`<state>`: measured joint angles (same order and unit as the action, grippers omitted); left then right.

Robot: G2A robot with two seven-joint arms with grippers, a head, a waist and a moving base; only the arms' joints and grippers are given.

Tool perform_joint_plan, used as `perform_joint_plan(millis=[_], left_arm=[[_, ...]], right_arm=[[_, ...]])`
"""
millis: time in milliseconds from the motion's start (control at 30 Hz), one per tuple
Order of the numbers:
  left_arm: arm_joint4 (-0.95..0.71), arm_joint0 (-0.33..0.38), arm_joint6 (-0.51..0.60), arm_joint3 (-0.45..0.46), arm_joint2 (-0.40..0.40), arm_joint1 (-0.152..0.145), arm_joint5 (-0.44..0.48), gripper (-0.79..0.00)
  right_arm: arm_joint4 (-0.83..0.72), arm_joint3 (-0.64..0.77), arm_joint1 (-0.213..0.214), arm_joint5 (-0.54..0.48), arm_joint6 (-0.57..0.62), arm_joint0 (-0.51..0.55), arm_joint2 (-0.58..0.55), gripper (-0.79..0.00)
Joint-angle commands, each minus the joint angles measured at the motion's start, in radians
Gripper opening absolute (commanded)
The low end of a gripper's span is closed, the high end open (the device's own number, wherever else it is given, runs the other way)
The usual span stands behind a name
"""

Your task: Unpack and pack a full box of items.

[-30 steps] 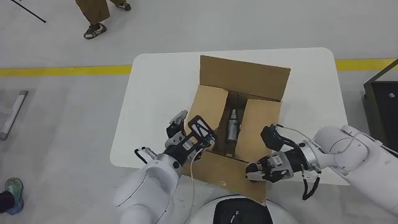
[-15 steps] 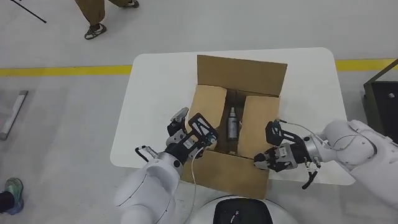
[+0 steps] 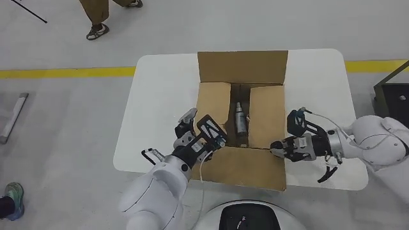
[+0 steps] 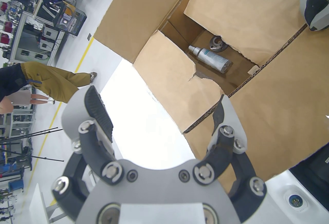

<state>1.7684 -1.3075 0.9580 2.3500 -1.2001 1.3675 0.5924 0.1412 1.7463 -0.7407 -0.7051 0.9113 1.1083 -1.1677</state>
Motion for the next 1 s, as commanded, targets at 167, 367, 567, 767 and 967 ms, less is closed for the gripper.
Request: perform_joint_plan(millis=[167,367,567,767,967], left_arm=[[-0.022,0.0,-0.048,0.0,-0.003,0.002,-0.096,0.0],[-0.034,0.03,-0.088,-0.024,0.029,0.009,-0.179,0.0],[-0.038,0.038,-0.095,-0.035,0.039,0.01,-0.196,0.0],[-0.038,0.038,-0.095,-0.035,0.039,0.01,-0.196,0.0],[-0.038,0.038,-0.095,-0.035,0.039,0.01,-0.196,0.0]], right_arm=[[0.022,0.016,0.004,0.101,-0.302,0.09,-0.148,-0.785],[0.271,0.112,-0.012,0.42,-0.752,0.28,-0.232,-0.785],[0.295,0.139,-0.026,0.527,-0.891,0.37,-0.226,-0.785],[0.295,0.139,-0.026,0.527,-0.891,0.37,-0.226,-0.785],[0.295,0.139,-0.026,0.527,-0.891,0.37,-0.226,-0.785]])
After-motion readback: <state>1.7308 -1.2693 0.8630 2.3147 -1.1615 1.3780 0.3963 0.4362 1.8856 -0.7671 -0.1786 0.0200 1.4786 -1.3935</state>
